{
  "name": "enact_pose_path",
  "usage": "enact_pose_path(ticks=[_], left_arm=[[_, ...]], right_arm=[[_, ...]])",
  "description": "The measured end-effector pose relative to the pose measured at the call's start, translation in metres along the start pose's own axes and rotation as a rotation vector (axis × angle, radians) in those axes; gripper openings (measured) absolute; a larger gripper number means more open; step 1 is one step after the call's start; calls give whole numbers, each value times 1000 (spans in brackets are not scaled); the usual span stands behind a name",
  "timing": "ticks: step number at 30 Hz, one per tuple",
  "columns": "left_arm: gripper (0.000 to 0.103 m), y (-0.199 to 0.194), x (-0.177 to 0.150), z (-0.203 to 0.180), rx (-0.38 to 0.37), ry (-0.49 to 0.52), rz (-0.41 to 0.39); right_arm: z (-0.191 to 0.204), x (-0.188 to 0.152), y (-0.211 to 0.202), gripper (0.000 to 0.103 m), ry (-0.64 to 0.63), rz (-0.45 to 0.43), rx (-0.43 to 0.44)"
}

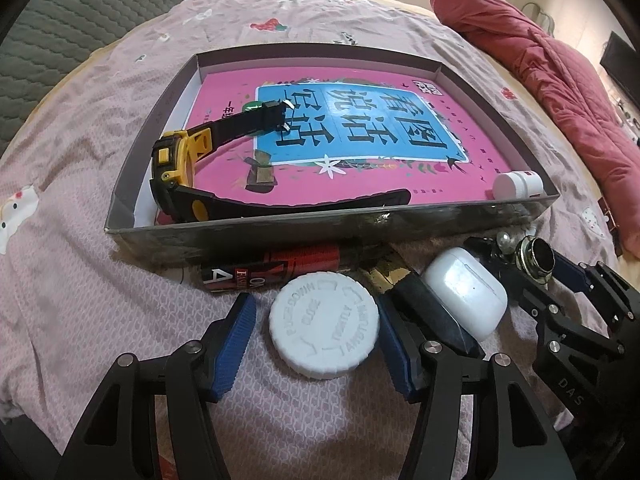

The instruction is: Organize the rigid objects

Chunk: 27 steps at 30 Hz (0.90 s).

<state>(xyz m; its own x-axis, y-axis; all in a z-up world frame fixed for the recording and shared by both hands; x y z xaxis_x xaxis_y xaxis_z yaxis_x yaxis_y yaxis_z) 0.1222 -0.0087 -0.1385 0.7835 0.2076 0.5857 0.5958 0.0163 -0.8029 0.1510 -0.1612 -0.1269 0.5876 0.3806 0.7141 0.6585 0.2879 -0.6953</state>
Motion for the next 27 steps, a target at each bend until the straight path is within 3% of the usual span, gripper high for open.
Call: enact_pose_path(ticks=[7,27], left_arm=[[52,-1,1,-1,-21,0,-10],[52,-19,-4,-2,-73,-19,-19]], right_arm=[[2,3,-4,37,1,-14,18],[-5,11,-18,37,63,-48,54]])
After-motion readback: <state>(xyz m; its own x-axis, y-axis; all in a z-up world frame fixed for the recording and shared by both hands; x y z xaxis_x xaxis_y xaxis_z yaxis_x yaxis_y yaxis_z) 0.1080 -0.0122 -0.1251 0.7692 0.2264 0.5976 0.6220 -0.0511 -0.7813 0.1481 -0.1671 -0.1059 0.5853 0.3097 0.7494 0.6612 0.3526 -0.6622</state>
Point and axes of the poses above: each gripper's, at about its wrist camera, not at the fingertips, and y roughly the way its jaws point, z to its left, x to its top, the point moved 9 cm from there along y, roughly the way its jaws point, and after that the axes turned 8 degrees about -z, right-handed, at the moved point
